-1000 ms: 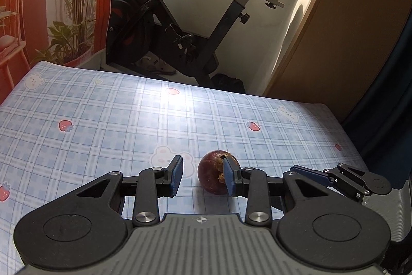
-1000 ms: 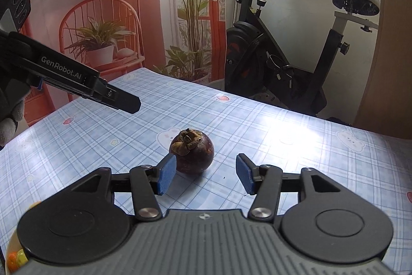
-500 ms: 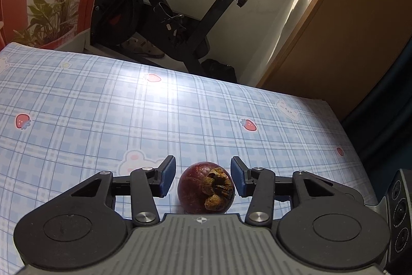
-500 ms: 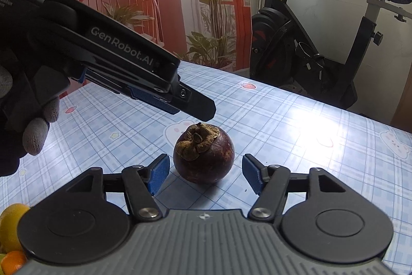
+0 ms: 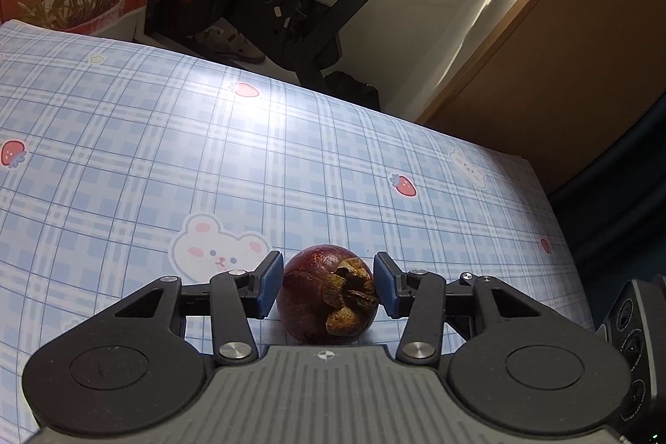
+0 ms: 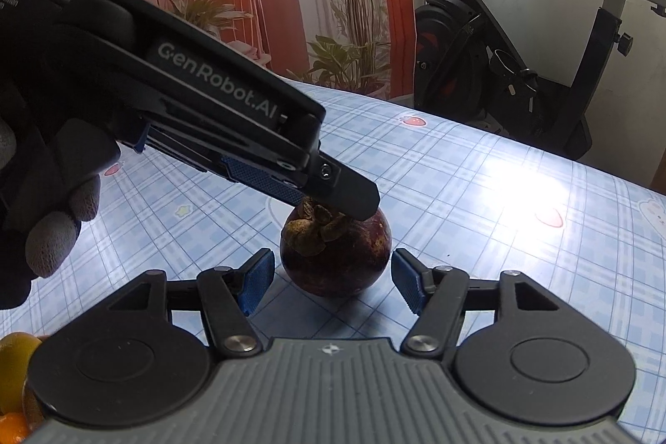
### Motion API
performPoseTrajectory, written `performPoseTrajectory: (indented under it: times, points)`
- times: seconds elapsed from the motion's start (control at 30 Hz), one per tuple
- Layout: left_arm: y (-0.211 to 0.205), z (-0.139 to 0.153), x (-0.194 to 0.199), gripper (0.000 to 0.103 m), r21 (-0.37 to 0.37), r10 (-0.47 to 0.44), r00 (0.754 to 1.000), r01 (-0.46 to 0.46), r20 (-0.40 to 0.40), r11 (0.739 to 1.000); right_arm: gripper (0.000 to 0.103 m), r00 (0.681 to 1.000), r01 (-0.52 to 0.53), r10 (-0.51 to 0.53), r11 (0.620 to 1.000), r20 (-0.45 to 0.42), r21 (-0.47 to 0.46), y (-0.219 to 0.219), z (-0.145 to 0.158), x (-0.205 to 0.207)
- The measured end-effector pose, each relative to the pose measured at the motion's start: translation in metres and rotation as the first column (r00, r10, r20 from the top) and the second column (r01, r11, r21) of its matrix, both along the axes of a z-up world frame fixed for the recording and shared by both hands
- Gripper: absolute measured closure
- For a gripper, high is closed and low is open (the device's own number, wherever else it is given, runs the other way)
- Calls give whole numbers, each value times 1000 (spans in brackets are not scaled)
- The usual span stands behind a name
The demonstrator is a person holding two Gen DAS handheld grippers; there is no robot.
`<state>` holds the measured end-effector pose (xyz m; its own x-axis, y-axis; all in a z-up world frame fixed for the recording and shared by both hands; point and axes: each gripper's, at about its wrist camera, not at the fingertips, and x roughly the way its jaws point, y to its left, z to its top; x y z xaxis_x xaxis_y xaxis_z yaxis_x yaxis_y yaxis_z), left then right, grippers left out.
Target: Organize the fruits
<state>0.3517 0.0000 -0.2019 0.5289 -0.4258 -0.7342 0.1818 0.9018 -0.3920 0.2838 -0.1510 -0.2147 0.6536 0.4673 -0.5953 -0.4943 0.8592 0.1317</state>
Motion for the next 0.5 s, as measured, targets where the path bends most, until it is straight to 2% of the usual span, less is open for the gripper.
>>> performPoseTrajectory:
  times: [0.07,0.17,0.5]
  points:
    - [0,-2,0,53,0,3,1000,-3,-1,1000,37,1000,4,-4,1000,1,6,1,0,-1]
    - [3,-3,-1,54,-8,7,1000,-7,1,1000,42,1000,19,-19,1000,0,2,-1,2,-1]
    - [-2,9,-24,57,44,-22,1000,21,6,999,42,1000,13,-13,1000,-26,22,-3,9,-19]
